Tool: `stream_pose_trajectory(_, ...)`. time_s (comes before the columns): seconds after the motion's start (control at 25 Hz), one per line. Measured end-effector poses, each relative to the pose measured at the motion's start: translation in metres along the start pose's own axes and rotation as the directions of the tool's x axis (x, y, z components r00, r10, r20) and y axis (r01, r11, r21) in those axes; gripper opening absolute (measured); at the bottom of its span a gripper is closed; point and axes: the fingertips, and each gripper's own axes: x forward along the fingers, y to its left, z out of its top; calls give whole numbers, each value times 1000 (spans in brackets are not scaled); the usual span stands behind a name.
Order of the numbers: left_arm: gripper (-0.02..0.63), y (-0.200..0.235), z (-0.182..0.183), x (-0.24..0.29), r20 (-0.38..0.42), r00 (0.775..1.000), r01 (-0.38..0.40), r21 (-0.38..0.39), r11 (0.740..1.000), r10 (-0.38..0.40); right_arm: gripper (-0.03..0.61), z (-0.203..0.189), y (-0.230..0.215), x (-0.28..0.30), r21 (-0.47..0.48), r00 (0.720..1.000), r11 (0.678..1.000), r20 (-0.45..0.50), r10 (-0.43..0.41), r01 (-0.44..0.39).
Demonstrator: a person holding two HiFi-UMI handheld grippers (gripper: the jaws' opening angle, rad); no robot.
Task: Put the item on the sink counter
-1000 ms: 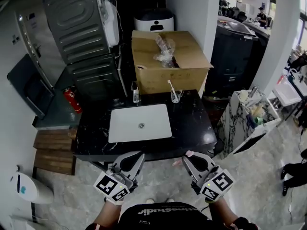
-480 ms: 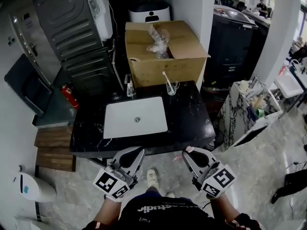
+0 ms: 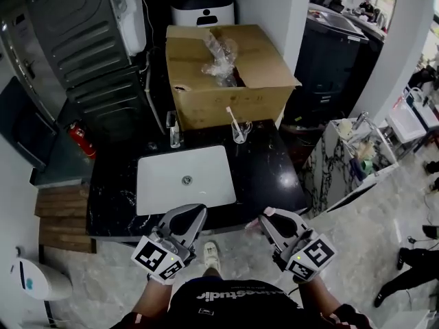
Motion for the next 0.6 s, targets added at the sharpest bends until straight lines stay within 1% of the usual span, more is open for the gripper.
stream_pose_trajectory(0.28, 15, 89, 7, 35, 14, 999, 40, 7, 999, -40, 57, 18, -40, 90, -19, 999, 999, -9, -40, 40)
stream_pose_trajectory(0.4, 15, 124, 10, 46, 25, 998, 57, -8, 998, -57, 57, 29, -51, 126, -8, 999, 999, 12, -50, 50)
stream_pose_trajectory(0.52, 15, 150, 8, 54, 26, 996, 81, -29, 996, -80, 57, 39, -55, 156, 0, 998, 999, 32, -54, 54)
stream_pose_trajectory(0.6, 15, 162, 5, 60, 29, 995, 99, -36, 994, -98, 57, 37, -59, 167, -19, 997, 997, 23, -69, 69)
